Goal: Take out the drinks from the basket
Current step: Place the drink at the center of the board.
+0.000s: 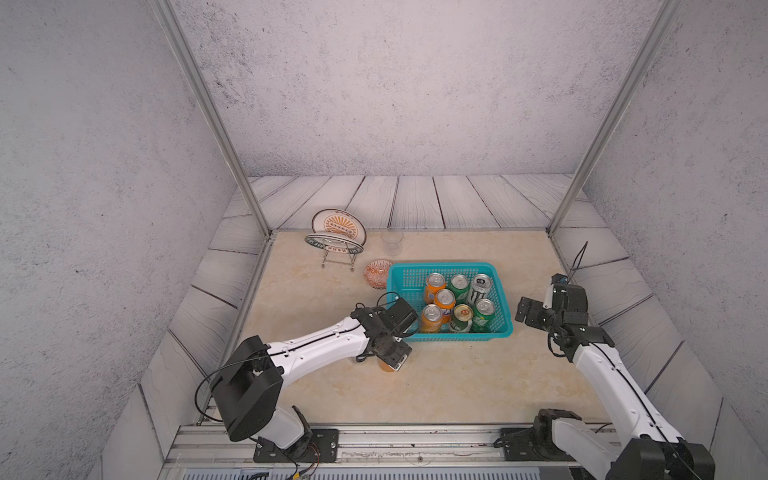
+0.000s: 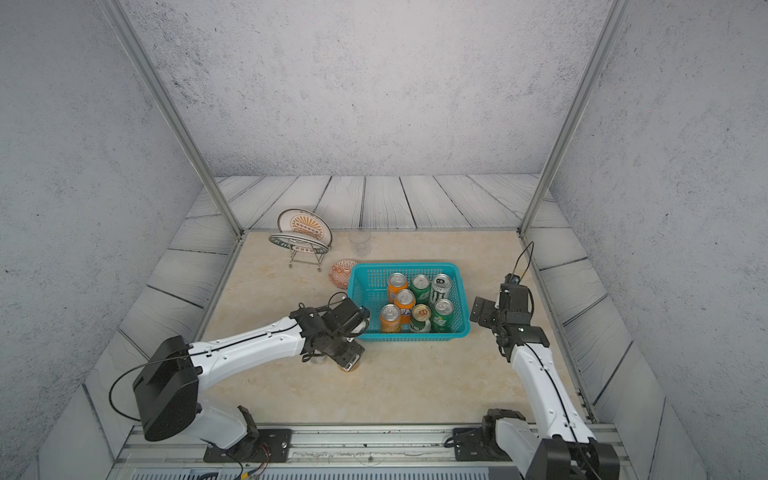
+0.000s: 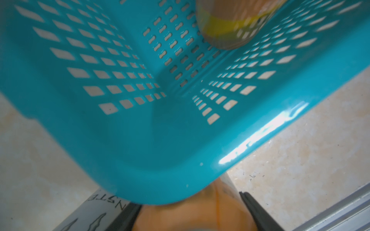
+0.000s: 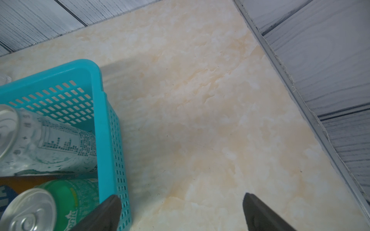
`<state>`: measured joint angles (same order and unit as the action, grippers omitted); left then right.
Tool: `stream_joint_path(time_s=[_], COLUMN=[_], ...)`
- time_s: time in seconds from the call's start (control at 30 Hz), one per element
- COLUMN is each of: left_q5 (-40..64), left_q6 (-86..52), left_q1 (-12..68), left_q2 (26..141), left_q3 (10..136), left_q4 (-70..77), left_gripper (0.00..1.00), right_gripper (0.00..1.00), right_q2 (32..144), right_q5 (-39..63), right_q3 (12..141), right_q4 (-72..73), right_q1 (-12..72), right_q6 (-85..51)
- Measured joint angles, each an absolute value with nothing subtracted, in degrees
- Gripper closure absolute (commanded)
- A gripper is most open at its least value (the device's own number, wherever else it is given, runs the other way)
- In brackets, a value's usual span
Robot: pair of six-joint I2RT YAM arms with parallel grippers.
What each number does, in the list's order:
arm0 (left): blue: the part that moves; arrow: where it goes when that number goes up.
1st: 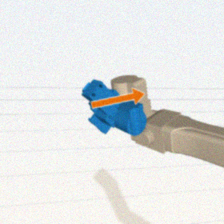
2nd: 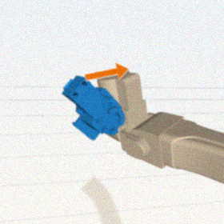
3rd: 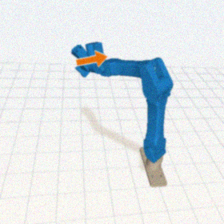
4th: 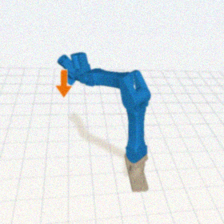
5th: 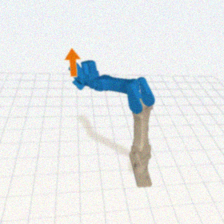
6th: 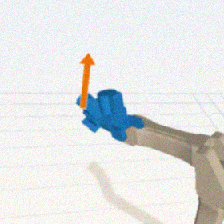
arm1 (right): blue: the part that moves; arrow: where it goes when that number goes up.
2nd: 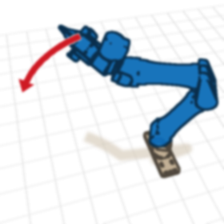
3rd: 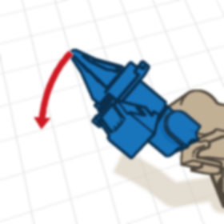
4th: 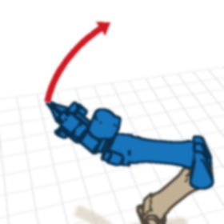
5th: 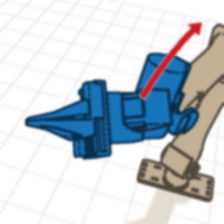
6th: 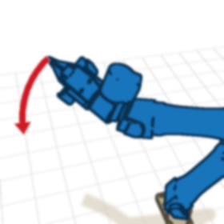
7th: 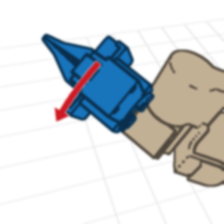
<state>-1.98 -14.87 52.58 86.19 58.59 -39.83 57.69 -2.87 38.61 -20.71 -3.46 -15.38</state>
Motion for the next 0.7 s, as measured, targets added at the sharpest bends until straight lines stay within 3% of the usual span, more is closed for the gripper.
stream_joint_path(time_s=[0.23,0.53,0.7], left_q5=[-2.1,-3.4,-3.9], left_q6=[-14.9,-15.4,-15.4], left_q1=[52.6,52.6,52.6], left_q2=[85.7,84.6,82.3], left_q3=[57.9,57.6,57.6], left_q4=[-39.1,-36.4,-35.7], left_gripper=[0.29,0.12,0.1], right_gripper=[0.01,0.0,0.01], right_q2=[57.7,57.7,57.7], right_q5=[-2.9,-2.9,-2.9], right_q3=[38.6,38.6,38.6], right_q4=[-20.7,-20.8,-20.8], right_q1=[-3.5,-3.4,-3.4], right_q6=[-15.4,-15.4,-15.4])
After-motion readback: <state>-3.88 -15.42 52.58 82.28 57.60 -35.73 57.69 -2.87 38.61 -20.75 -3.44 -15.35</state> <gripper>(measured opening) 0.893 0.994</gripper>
